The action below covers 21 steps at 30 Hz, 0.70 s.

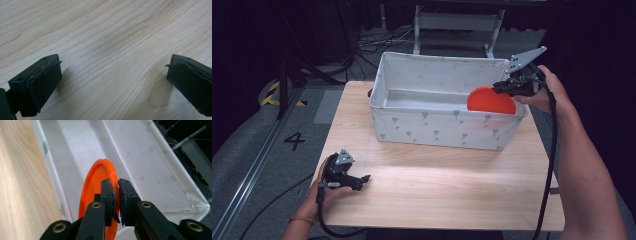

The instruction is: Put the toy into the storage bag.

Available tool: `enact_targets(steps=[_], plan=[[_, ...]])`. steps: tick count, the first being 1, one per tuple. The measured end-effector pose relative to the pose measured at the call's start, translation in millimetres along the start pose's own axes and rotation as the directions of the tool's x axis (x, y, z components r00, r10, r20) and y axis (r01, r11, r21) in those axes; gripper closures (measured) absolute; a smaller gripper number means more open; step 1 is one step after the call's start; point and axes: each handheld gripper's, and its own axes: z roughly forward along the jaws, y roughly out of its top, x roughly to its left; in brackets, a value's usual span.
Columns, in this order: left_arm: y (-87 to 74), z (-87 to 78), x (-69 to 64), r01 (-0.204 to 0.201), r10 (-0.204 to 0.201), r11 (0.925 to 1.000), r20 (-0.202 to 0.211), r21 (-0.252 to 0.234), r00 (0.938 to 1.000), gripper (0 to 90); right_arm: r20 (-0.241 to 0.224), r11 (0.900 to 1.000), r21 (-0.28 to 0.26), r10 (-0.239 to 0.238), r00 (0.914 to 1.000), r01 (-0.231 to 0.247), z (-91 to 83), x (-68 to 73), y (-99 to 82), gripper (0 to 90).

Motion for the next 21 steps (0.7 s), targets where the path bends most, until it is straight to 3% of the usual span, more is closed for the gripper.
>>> enact_targets(steps=[3,8,19,21], plan=[[0.0,0.0,-0.1,0.001,-0.001,1.0,-0.001,0.0,1.0,0.2,-0.019,0.9998,0.012,-0.016,0.9997,0.016,3.1,2.5,-1.0,83.1],[0.0,0.0,0.0,0.0,0.0,1.0,-0.001,0.0,1.0,0.2,-0.072,0.994,0.076,-0.074,0.9947,0.079,11.9,10.3,-2.9,83.1],[0.0,0.0,0.0,0.0,0.0,1.0,-0.001,0.0,1.0,0.2,-0.139,0.9778,0.17,-0.099,0.9853,0.122,28.2,16.5,-5.4,82.9],[0.0,0.0,0.0,0.0,0.0,1.0,-0.001,0.0,1.0,0.2,-0.157,0.9693,0.202,-0.109,0.9815,0.14,34.3,17.2,-5.2,82.9]])
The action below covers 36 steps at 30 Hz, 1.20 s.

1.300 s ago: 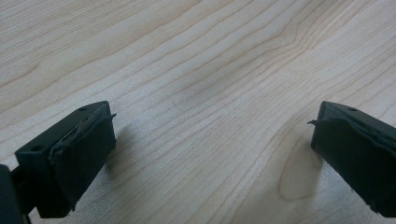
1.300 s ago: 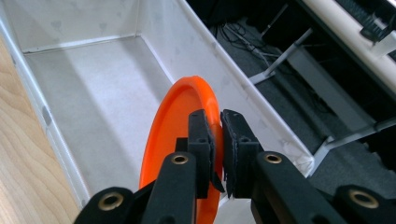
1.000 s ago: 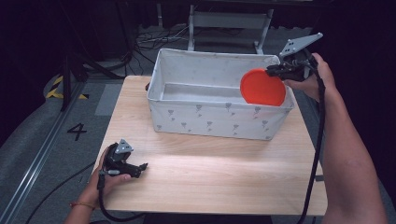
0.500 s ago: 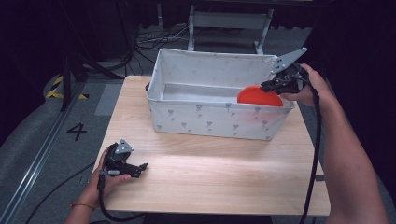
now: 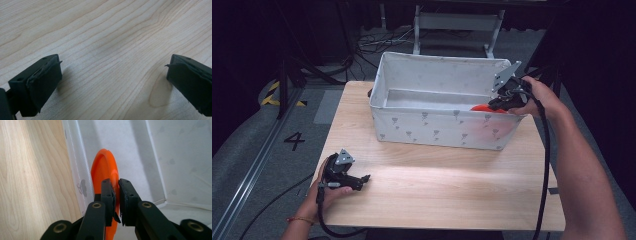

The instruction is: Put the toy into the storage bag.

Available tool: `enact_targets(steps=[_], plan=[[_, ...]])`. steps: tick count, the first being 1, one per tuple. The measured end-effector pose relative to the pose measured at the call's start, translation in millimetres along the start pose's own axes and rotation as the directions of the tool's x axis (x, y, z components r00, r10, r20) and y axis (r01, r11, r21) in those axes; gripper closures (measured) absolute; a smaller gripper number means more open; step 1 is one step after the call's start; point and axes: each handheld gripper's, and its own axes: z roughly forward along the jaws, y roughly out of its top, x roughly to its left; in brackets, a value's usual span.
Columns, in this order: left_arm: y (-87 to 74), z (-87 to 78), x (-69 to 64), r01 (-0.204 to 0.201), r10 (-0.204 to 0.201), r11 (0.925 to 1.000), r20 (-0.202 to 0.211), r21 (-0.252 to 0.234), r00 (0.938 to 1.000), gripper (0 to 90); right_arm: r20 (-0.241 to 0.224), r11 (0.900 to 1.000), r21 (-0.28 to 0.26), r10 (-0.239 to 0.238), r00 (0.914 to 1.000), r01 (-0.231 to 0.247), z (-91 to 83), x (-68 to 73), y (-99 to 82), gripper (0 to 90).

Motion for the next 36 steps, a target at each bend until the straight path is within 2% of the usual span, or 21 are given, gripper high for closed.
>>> enact_targets(steps=[4,9,18,23,28,30,32,36], plan=[[0.0,0.0,0.0,0.0,0.0,1.0,0.0,0.0,1.0,0.2,-0.013,0.9989,0.044,-0.013,0.9998,0.014,9.5,1.6,2.7,82.9],[0.4,0.7,-0.1,0.002,-0.002,1.0,0.0,-0.004,1.0,0.2,-0.015,0.9977,0.063,-0.025,0.9996,0.026,9.7,1.0,5.5,82.9],[0.5,0.8,-0.2,0.003,-0.003,1.0,0.001,-0.005,1.0,0.2,-0.009,0.9983,0.059,0.005,0.9999,-0.005,13.0,-2.1,3.6,82.6],[0.5,0.8,-0.2,0.004,-0.004,1.0,0.001,-0.004,1.0,0.2,-0.002,0.9939,0.109,0.016,0.9999,-0.016,21.2,-5.6,1.1,82.6],[0.5,0.9,-0.1,0.003,-0.003,1.0,0.001,-0.005,1.0,0.2,-0.02,0.993,0.118,0.012,0.9997,-0.01,27.9,-6.2,0.6,82.5],[0.5,0.9,-0.1,0.003,-0.003,1.0,0.001,-0.005,1.0,0.2,-0.025,0.9905,0.137,0.01,0.9997,-0.006,30.9,-7.0,0.5,82.1],[0.5,0.8,-0.1,0.003,-0.003,1.0,0.001,-0.003,1.0,0.2,-0.019,0.9931,0.115,0.026,0.9995,-0.024,28.6,-7.0,0.7,81.8],[0.5,0.8,-0.2,0.004,-0.004,1.0,0.001,-0.005,1.0,0.2,-0.006,0.9933,0.11,0.035,0.9994,-0.034,24.0,-7.4,0.0,78.7]])
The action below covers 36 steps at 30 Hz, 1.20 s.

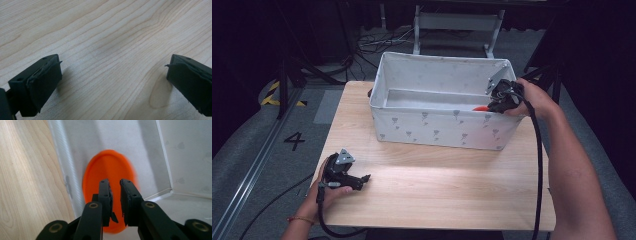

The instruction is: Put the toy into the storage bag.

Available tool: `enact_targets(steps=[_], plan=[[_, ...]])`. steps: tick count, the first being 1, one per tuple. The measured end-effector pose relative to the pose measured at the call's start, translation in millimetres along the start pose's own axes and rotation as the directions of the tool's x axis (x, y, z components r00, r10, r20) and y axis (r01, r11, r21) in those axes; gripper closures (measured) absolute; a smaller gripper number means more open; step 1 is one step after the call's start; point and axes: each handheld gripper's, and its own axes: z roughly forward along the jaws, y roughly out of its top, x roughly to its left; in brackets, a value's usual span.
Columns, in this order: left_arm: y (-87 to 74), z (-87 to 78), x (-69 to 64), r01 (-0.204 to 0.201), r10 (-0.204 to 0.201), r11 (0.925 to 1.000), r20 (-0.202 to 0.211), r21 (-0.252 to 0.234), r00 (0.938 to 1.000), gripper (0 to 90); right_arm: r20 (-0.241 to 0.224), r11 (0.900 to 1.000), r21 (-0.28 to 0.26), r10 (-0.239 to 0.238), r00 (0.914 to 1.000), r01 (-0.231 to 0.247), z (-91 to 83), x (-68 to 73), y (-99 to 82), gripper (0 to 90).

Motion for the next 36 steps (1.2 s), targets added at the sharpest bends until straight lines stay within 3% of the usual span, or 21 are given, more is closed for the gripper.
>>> enact_targets(steps=[3,6,8,11,16,17,18,19,20,23,24,26,30,36], plan=[[0.0,0.0,0.0,0.0,0.0,1.0,0.0,0.0,1.0,0.2,0.04,0.9994,-0.033,0.014,0.9991,-0.012,-6.1,0.4,-2.7,73.3],[0.0,0.0,0.0,0.0,0.0,1.0,0.0,0.0,1.0,0.2,0.085,0.9905,-0.12,0.078,0.9934,-0.068,-13.8,0.7,-7.3,65.1],[-0.1,-0.1,0.0,-0.001,0.001,1.0,-0.002,0.0,1.0,0.2,0.099,0.9741,-0.194,0.137,0.9857,-0.116,-19.3,1.3,-12.2,59.3],[-0.1,-0.1,-0.1,0.0,0.0,1.0,-0.003,0.0,1.0,0.2,0.077,0.9314,-0.309,0.226,0.9711,-0.192,-27.0,4.5,-21.4,50.5],[-0.1,-0.3,-0.3,0.001,-0.001,1.0,-0.004,0.001,1.0,0.2,0.099,0.8861,-0.389,0.313,0.9446,-0.253,-35.5,10.5,-34.3,36.2],[-0.1,-0.3,-0.2,0.0,0.0,1.0,-0.005,0.001,1.0,0.2,0.096,0.8718,-0.412,0.331,0.9388,-0.265,-37.7,12.2,-37.2,33.5],[-0.1,-0.3,-0.2,0.0,0.0,1.0,-0.005,0.001,1.0,0.2,0.097,0.8663,-0.421,0.337,0.9364,-0.269,-38.9,13.1,-38.9,31.3],[-0.1,-0.3,-0.2,0.0,0.0,1.0,-0.005,0.001,1.0,0.2,0.122,0.8588,-0.426,0.365,0.9229,-0.284,-40.8,15.6,-39.9,27.6],[-0.1,-0.3,-0.2,0.0,0.0,1.0,-0.005,0.001,1.0,0.2,0.142,0.8554,-0.429,0.382,0.9132,-0.291,-42.2,17.8,-40.6,25.2],[-0.1,-0.3,-0.2,0.0,0.0,1.0,-0.005,0.001,1.0,0.2,0.15,0.8495,-0.44,0.389,0.9091,-0.291,-45.8,21.7,-43.6,24.0],[-0.1,-0.3,-0.3,0.001,-0.001,1.0,-0.004,0.001,1.0,0.2,0.149,0.8371,-0.462,0.399,0.9046,-0.293,-48.8,26.5,-46.5,22.1],[-0.1,-0.3,-0.2,0.0,0.0,1.0,-0.005,0.002,1.0,0.2,0.166,0.8341,-0.463,0.414,0.8949,-0.3,-51.0,30.5,-48.2,20.9],[-0.1,-0.2,-0.3,0.002,-0.002,1.0,-0.003,0.0,1.0,0.2,0.188,0.832,-0.47,0.421,0.8875,-0.295,-54.3,38.8,-51.5,20.3],[-0.1,-0.2,-0.3,0.002,-0.002,1.0,-0.003,0.0,1.0,0.2,0.213,0.817,-0.486,0.455,0.8648,-0.31,-61.3,52.3,-60.7,20.4]])
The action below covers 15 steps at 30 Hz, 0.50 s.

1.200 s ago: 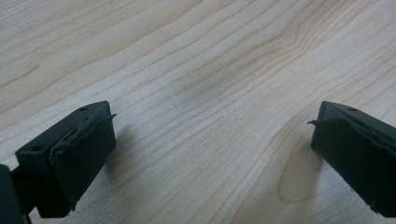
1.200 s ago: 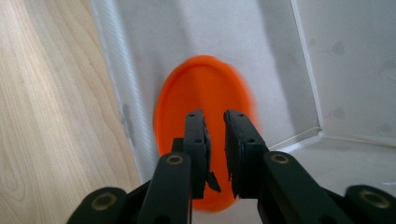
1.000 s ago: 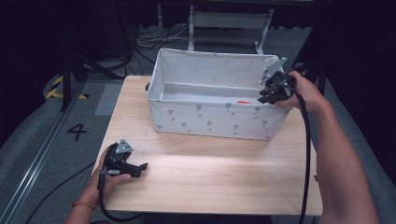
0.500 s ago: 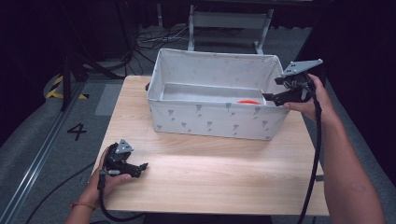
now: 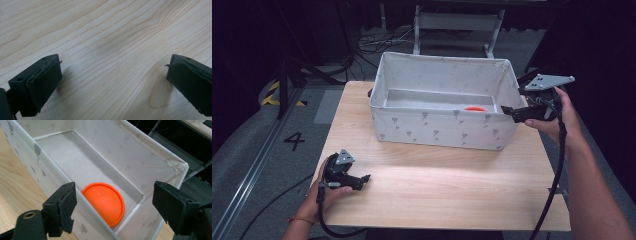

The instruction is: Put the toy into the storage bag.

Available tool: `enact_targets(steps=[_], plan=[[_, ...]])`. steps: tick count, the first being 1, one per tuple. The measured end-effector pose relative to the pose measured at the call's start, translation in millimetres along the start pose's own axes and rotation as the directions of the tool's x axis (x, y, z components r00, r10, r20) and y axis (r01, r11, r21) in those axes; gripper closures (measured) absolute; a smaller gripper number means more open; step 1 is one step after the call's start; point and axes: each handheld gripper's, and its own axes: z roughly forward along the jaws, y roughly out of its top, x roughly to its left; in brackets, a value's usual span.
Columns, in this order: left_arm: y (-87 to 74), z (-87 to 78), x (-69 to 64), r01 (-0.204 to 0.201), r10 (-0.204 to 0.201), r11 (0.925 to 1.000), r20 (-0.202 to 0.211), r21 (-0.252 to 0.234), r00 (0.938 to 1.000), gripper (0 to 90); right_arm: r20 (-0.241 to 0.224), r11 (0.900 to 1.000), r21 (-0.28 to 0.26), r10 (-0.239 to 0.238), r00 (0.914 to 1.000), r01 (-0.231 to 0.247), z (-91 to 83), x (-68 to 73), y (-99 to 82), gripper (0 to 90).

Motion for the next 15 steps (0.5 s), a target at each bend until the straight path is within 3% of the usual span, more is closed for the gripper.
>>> enact_targets(steps=[11,15], plan=[[0.1,-0.2,0.0,-0.001,0.001,1.0,-0.001,0.002,1.0,0.2,0.029,0.9995,-0.032,-0.007,0.9996,0.008,-21.5,13.2,-16.8,18.4],[0.1,-0.1,0.0,-0.001,0.001,1.0,-0.002,0.002,1.0,0.2,0.089,0.9992,-0.01,-0.038,0.9953,0.039,-25.1,20.5,-30.2,18.0]])
